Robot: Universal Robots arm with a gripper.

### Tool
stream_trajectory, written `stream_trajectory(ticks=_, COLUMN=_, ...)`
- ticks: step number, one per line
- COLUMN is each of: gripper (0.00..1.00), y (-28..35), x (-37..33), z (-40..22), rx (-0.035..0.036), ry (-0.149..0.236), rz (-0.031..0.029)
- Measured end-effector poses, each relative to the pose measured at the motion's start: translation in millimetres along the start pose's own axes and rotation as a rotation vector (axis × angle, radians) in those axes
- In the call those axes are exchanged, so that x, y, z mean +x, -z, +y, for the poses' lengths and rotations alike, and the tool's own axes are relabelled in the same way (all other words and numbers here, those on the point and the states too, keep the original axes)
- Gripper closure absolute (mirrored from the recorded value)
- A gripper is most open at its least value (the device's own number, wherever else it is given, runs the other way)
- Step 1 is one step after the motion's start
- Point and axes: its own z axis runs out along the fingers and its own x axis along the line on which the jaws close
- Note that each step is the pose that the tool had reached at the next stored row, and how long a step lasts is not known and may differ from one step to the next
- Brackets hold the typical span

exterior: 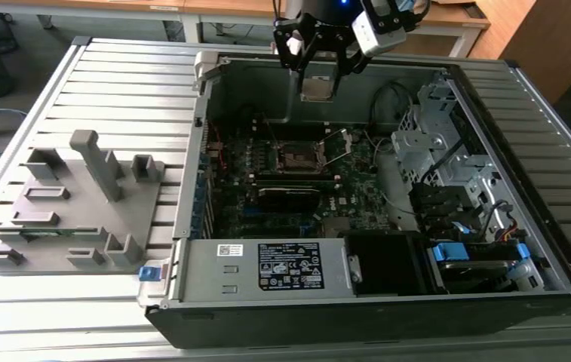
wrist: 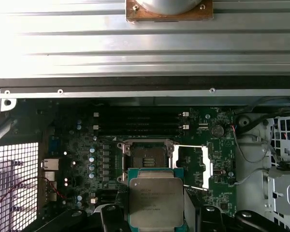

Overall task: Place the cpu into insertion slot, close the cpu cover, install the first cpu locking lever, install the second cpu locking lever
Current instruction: 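Place the cpu into insertion slot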

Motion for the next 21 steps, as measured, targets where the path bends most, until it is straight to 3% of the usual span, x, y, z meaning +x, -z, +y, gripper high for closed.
stream_trajectory(ticks=9, gripper=0.46, y=-2.3, x=-0.1, z=-0.2, rx=0.0001, ry=0.0, rz=-0.0004)
stream_trajectory(ticks=15, gripper=0.46, y=-6.6, x=-0.1, z=-0.5, rx=0.0004, ry=0.0, rz=-0.0066)
stream_trajectory(ticks=21, gripper=0.46, y=-7.4, x=-0.1, z=-0.6, rx=0.0003, ry=0.001, rz=-0.0073)
